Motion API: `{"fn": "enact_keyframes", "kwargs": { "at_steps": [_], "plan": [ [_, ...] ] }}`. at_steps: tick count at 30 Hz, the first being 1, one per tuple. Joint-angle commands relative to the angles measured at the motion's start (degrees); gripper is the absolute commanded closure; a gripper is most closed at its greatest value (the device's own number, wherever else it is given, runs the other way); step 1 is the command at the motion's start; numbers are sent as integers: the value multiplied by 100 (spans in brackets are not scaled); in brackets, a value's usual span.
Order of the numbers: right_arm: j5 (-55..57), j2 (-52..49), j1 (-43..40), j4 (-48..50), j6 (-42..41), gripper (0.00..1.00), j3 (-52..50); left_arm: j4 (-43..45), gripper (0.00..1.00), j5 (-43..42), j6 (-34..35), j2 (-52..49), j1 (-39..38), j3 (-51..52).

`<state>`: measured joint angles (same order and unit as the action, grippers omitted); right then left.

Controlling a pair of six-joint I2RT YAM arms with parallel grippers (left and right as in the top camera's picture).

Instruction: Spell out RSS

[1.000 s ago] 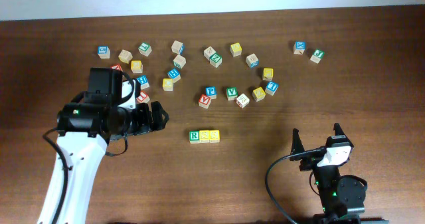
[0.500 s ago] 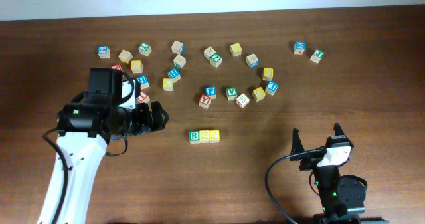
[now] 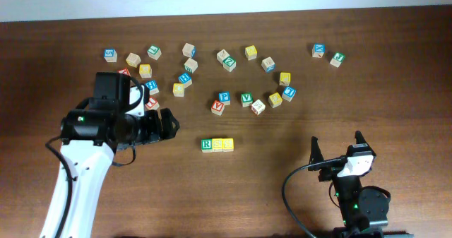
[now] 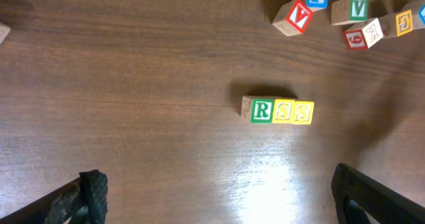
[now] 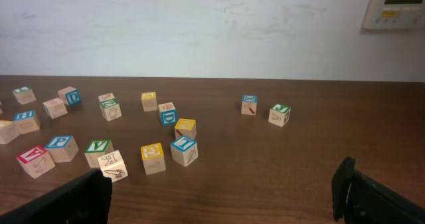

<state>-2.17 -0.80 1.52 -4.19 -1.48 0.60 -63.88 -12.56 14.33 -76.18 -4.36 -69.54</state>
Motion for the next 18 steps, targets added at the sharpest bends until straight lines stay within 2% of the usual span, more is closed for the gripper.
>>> {"fn": "enact_keyframes", "kwargs": {
  "at_steps": [1,5,10,14,18],
  "plan": [
    [50,55,-42,-35,-33,2,-28,-116,1,177,-66,94,15,122],
    [50,48,-42,-35,-33,2,-28,219,1,190,-232,603,15,772],
    [50,48,-42,-35,-33,2,-28,1604,1,-267,-1434,2229,15,2055],
    [50,48,-42,-33,-33,2,-28,2699,1,-267,-1464,3803,15,3314],
    [50,48,-42,-33,-33,2,-28,3001,1,-195,-1464,5574,15,4439]
  ]
}}
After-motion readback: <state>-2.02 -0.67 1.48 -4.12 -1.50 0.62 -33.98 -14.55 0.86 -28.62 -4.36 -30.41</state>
